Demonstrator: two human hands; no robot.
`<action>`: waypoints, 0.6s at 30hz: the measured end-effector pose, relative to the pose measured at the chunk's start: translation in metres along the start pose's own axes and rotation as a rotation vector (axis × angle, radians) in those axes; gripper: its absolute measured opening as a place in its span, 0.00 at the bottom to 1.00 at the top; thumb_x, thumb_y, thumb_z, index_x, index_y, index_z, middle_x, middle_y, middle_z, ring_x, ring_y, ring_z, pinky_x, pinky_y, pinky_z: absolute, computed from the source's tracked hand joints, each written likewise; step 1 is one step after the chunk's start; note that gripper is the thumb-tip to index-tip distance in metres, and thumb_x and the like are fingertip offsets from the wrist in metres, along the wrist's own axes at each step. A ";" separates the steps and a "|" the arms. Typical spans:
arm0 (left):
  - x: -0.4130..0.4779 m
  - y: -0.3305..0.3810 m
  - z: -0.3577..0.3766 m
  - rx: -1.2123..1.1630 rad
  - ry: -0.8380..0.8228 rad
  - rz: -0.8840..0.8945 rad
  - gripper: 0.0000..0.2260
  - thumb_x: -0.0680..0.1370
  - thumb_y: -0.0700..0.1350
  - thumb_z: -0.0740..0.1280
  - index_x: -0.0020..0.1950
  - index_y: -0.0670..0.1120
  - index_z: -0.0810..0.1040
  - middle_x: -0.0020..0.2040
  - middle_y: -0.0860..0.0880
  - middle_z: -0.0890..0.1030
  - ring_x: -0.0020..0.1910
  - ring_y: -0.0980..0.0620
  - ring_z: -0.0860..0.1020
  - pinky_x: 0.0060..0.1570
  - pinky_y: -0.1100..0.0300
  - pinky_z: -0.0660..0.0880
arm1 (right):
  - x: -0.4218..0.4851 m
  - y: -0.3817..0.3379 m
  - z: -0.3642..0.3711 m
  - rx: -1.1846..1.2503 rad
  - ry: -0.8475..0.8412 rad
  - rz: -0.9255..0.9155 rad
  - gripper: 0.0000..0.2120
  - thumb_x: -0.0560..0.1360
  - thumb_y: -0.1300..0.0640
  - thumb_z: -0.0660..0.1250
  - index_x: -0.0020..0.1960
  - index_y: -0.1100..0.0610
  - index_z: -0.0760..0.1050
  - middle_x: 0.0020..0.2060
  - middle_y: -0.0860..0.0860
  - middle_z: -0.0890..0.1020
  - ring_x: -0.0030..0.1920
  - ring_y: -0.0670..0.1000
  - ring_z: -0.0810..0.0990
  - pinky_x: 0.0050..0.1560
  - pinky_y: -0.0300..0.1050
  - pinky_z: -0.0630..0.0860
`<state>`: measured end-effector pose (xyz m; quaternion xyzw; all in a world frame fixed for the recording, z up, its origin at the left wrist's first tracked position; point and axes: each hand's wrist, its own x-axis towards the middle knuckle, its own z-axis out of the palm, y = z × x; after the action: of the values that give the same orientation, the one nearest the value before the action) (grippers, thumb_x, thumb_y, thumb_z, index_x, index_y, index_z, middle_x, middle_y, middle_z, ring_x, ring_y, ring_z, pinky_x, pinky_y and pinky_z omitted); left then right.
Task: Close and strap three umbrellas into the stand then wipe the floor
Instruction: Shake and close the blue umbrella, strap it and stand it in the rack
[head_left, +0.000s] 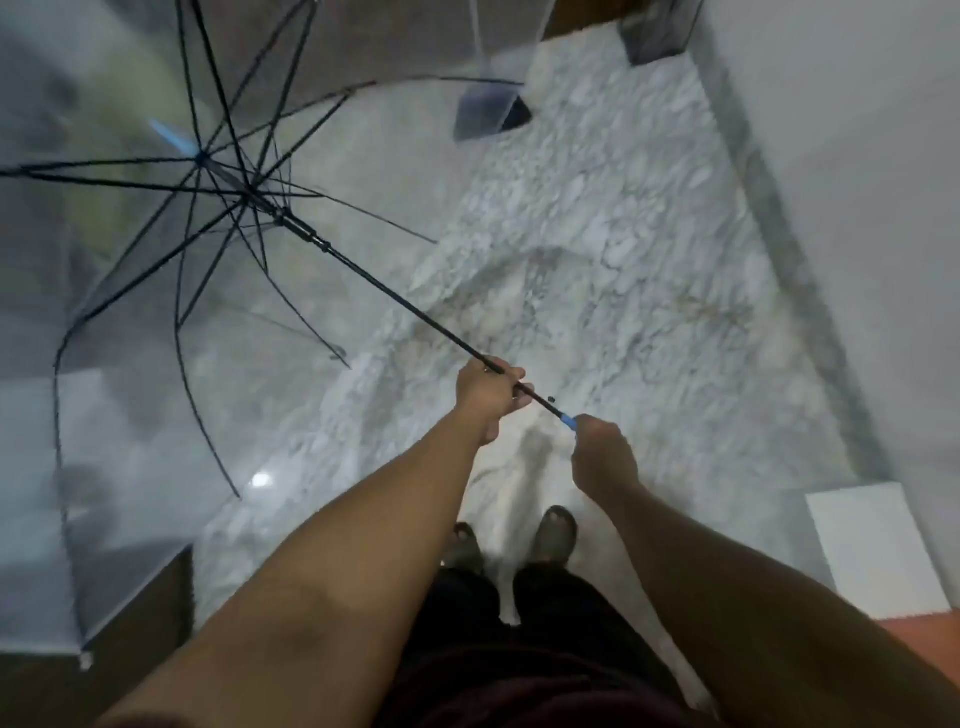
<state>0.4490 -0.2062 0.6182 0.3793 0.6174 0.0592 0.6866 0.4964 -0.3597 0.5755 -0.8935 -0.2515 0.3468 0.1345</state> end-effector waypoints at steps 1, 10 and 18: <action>-0.004 0.014 0.019 0.011 -0.038 0.016 0.07 0.79 0.33 0.65 0.45 0.42 0.70 0.47 0.40 0.80 0.40 0.44 0.81 0.33 0.56 0.80 | 0.004 0.004 -0.020 0.016 0.026 0.031 0.13 0.76 0.67 0.58 0.57 0.58 0.75 0.48 0.57 0.80 0.49 0.59 0.80 0.47 0.49 0.77; -0.004 0.113 0.136 0.131 -0.364 0.095 0.06 0.81 0.31 0.59 0.50 0.42 0.70 0.49 0.42 0.78 0.43 0.44 0.83 0.43 0.49 0.81 | 0.036 0.017 -0.133 0.221 0.281 0.131 0.16 0.77 0.67 0.56 0.61 0.56 0.73 0.43 0.53 0.78 0.42 0.56 0.79 0.42 0.52 0.79; 0.030 0.193 0.228 0.283 -0.622 0.049 0.14 0.80 0.30 0.59 0.64 0.40 0.68 0.53 0.41 0.76 0.44 0.45 0.82 0.42 0.49 0.80 | 0.089 0.009 -0.194 0.302 0.550 0.238 0.17 0.83 0.45 0.51 0.53 0.53 0.75 0.44 0.48 0.80 0.47 0.53 0.78 0.59 0.54 0.69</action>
<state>0.7339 -0.1558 0.6970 0.4855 0.3714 -0.1293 0.7808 0.6895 -0.3315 0.6632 -0.9467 -0.0453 0.1393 0.2868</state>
